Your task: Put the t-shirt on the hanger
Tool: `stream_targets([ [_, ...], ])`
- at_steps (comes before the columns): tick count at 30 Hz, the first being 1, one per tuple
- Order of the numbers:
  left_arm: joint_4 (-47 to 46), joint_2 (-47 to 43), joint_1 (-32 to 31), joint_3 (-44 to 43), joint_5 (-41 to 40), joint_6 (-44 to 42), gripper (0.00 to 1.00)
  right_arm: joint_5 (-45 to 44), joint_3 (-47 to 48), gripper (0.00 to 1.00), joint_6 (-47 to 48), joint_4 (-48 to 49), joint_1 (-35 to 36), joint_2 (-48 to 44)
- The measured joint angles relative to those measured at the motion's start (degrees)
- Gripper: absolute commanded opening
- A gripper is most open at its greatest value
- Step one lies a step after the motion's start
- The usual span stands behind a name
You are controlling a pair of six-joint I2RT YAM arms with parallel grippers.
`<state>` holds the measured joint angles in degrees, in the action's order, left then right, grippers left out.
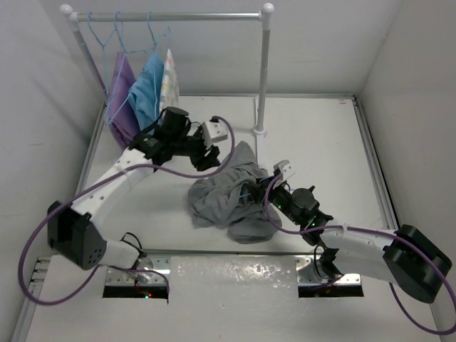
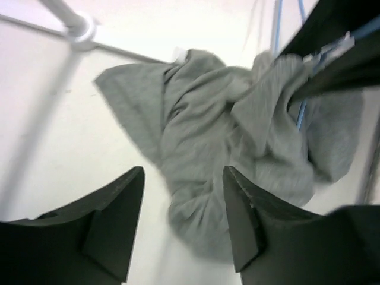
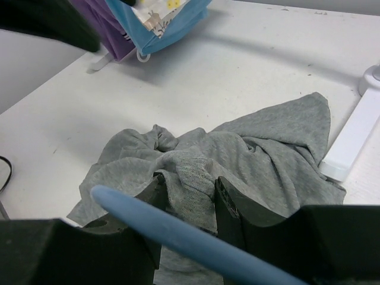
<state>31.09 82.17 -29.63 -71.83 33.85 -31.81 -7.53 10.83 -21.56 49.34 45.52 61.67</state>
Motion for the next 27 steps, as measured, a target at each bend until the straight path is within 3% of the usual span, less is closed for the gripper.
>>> stream_targets([
  [2,1.29,-4.35,1.86,1.75,-1.01,-3.89,0.50,-0.50,0.00,0.00,-0.11,-0.35,-0.02,-0.17],
  [4,3.87,-8.04,1.62,4.59,0.15,-9.20,0.59,-1.11,0.00,0.00,-0.11,-0.79,0.00,-0.33],
  [5,5.25,-9.18,1.14,6.10,0.87,-12.00,0.70,-1.36,0.00,0.00,-0.13,-1.14,-0.02,-0.42],
  [8,8.41,-10.91,-1.95,12.85,1.75,-19.54,0.81,-1.51,0.04,0.00,-0.11,-1.90,-0.02,-0.48],
  [14,5.75,-10.12,-6.47,22.27,1.18,-22.23,0.96,-1.49,0.79,0.00,-0.11,-3.28,0.00,-0.48],
  [24,-9.22,-2.62,-8.44,26.21,0.02,-21.81,0.96,-1.46,1.42,0.00,-0.09,-4.28,0.00,-0.39],
  [27,-12.61,-0.70,-8.50,28.39,-0.90,-21.31,0.87,-1.46,1.42,0.00,-0.09,-4.55,0.00,-0.42],
])
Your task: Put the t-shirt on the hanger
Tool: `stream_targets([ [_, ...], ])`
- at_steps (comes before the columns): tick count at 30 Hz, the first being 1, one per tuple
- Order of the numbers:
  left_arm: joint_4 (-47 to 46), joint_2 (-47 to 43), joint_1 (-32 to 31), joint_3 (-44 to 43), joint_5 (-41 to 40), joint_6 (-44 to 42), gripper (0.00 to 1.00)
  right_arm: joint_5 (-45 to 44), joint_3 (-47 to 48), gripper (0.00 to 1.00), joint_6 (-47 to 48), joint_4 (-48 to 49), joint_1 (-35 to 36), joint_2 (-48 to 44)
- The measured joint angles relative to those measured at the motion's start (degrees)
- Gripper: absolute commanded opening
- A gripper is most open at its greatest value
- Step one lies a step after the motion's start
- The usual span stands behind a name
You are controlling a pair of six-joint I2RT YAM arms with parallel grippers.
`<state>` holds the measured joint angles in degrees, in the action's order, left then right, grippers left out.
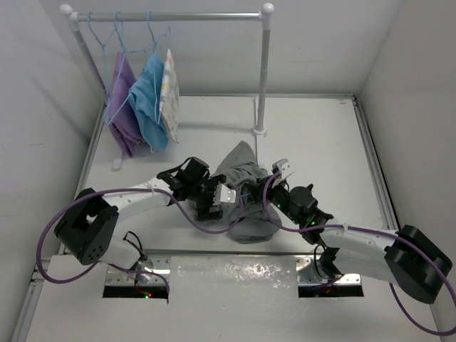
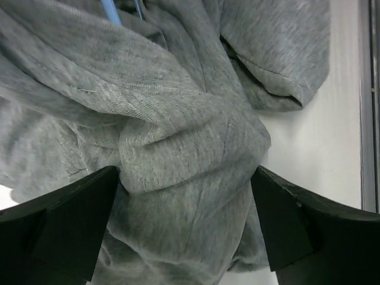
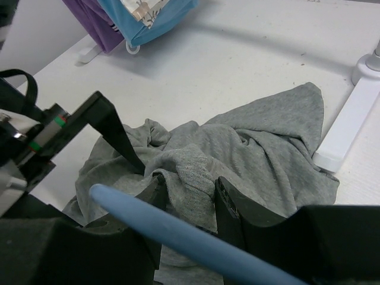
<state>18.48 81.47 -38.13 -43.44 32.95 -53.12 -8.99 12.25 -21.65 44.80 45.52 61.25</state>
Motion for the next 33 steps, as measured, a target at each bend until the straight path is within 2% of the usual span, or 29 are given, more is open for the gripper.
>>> stream_targets([
  [1,-0.94,0.39,-0.04,0.46,-0.31,0.55,0.77,0.00,0.00,0.00,0.00,-0.02,0.00,0.00],
  [3,-2.75,0.98,-0.11,0.55,-0.76,1.88,0.66,0.00,0.00,0.00,0.00,-0.04,0.00,0.00],
  [4,-4.15,1.18,-0.13,0.55,-0.98,2.78,0.54,0.02,0.00,0.00,0.00,-0.04,0.00,0.00],
  [6,-6.51,1.27,-0.13,0.52,-1.18,4.85,0.39,0.04,0.00,0.00,-0.02,-0.04,-0.02,0.00],
  [7,-7.56,1.29,-0.13,0.50,-1.22,5.86,0.25,0.07,0.00,0.00,0.00,-0.04,0.00,0.00],
  [13,-11.74,2.89,-0.15,-0.28,-0.76,11.82,0.19,0.02,0.00,0.00,-0.02,-0.07,-0.02,-0.24],
  [14,-12.02,3.50,-0.15,-0.66,-0.50,12.68,0.21,0.02,0.00,0.00,0.00,-0.13,-0.02,-0.48],
  [15,-11.93,3.89,-0.15,-1.01,-0.09,13.35,0.27,0.02,0.00,0.00,0.00,-0.22,-0.02,-0.76],
  [18,-11.72,5.05,-0.15,-3.17,1.55,14.75,0.34,0.02,0.00,0.00,0.00,-0.33,-0.02,-1.75],
  [21,-11.65,5.16,-0.17,-5.38,3.56,15.85,0.34,0.02,0.00,0.00,-0.02,-0.31,-0.02,-2.25],
  [25,-11.76,5.99,-0.20,-7.06,5.29,16.59,0.25,0.07,0.00,0.00,-0.24,-0.28,-0.02,-2.32],
  [29,-10.51,8.33,-0.42,-7.67,5.33,16.11,0.06,0.07,0.00,0.00,-0.24,-0.31,-0.02,-2.32],
  [31,-9.11,8.96,-0.50,-7.67,5.18,15.56,0.01,0.07,0.00,0.00,-0.22,-0.48,-0.02,-2.36],
  [33,-8.44,8.96,-0.52,-7.67,5.29,14.91,0.00,0.04,0.00,0.00,-0.20,-0.81,-0.02,-2.38],
])
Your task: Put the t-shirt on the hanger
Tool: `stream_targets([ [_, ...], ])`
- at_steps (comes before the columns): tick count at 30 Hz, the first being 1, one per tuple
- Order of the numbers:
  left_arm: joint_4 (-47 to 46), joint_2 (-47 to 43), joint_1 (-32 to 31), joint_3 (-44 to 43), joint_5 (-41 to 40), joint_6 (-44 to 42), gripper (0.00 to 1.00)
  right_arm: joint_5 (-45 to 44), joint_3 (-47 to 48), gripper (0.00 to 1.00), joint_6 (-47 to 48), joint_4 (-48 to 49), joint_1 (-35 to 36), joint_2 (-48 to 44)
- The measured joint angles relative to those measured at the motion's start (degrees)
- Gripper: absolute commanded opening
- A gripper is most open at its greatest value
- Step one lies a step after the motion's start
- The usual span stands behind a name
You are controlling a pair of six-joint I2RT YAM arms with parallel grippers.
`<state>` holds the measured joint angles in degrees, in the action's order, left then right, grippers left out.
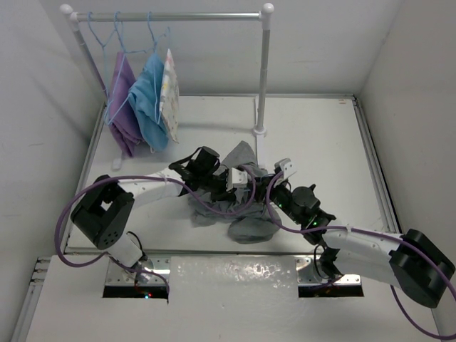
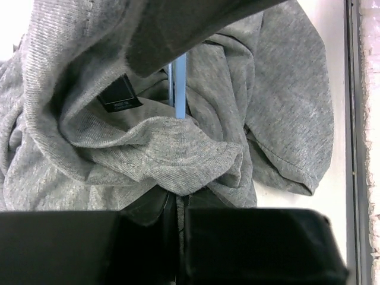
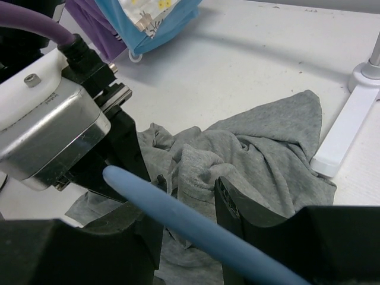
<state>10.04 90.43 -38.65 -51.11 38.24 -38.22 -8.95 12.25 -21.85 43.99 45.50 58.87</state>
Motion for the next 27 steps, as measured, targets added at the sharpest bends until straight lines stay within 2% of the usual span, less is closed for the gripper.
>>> stream_targets([
  [5,0.37,-0.11,-0.11,0.07,0.17,-0.50,0.00,0.31,1.25,0.00,0.26,-2.27,-0.02,-0.11],
  [6,0.59,-0.31,-0.11,0.09,0.11,-0.50,0.00,0.44,1.79,0.06,0.44,-3.23,0.00,-0.13],
  [7,1.05,-0.72,-0.11,0.09,-0.13,-0.52,0.00,0.55,2.47,0.30,0.59,-4.57,0.00,-0.24],
  [10,2.89,-3.34,0.04,0.22,-1.68,-1.62,0.00,1.14,4.74,0.65,1.16,-10.10,0.00,-1.92],
  [11,3.32,-4.52,0.07,0.35,-2.34,-2.51,0.00,1.09,5.20,0.69,1.36,-12.17,0.00,-3.10],
  [13,3.89,-6.86,0.07,0.98,-3.74,-3.93,0.00,0.35,5.70,0.84,2.16,-17.00,0.04,-6.80],
  [15,4.46,-8.33,0.15,1.22,-5.46,-3.98,0.00,-1.68,5.81,0.90,2.47,-21.40,0.07,-11.10],
  [20,5.49,-8.66,1.27,0.98,-7.08,-1.97,0.00,-9.05,8.20,0.91,2.34,-34.49,0.04,-21.16],
  [23,7.52,-10.64,1.73,0.85,-7.17,-2.71,0.00,-13.57,11.08,0.58,2.51,-42.51,0.04,-25.40],
  [24,8.46,-12.07,1.81,0.85,-7.19,-3.93,0.00,-15.45,12.26,0.42,2.29,-45.11,0.04,-26.34],
  [26,10.99,-15.32,1.81,0.85,-6.97,-7.34,0.00,-19.69,15.08,0.38,1.86,-50.16,0.04,-27.10],
  [27,12.35,-17.07,1.81,0.85,-6.86,-9.68,0.00,-21.33,16.68,0.44,1.73,-51.82,0.04,-26.69],
])
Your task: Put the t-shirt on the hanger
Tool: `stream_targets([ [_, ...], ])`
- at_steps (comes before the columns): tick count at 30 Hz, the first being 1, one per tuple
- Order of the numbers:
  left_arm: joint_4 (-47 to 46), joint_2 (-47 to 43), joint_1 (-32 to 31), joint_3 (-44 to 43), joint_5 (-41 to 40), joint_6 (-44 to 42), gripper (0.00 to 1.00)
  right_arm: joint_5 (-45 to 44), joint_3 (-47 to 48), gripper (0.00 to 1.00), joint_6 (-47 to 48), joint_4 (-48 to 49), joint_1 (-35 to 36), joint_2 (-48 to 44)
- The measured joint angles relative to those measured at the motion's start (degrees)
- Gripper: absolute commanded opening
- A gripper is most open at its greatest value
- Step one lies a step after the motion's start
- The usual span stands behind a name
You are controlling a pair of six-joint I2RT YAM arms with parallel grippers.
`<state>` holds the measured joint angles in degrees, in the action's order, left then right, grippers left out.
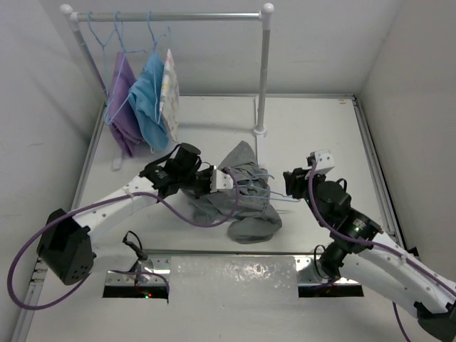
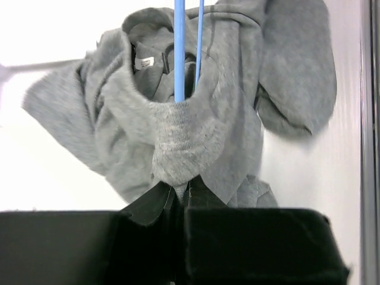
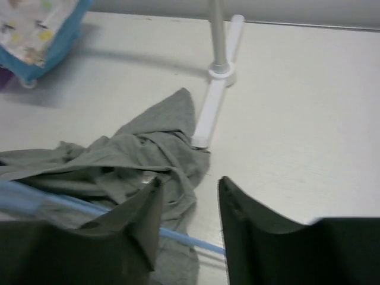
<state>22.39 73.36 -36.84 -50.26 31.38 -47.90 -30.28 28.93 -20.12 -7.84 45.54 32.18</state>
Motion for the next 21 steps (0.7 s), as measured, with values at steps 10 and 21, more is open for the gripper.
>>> stream_targets([
  [10,8.48,-3.06,0.02,0.26,1.38,-12.31,0.00,1.36,13.44,0.69,-1.16,-6.45,-4.85,27.39],
  [21,7.13,-3.06,0.04,3.41,1.31,-13.14,0.00,20.33,15.78,0.65,0.20,-2.95,-9.20,47.93],
])
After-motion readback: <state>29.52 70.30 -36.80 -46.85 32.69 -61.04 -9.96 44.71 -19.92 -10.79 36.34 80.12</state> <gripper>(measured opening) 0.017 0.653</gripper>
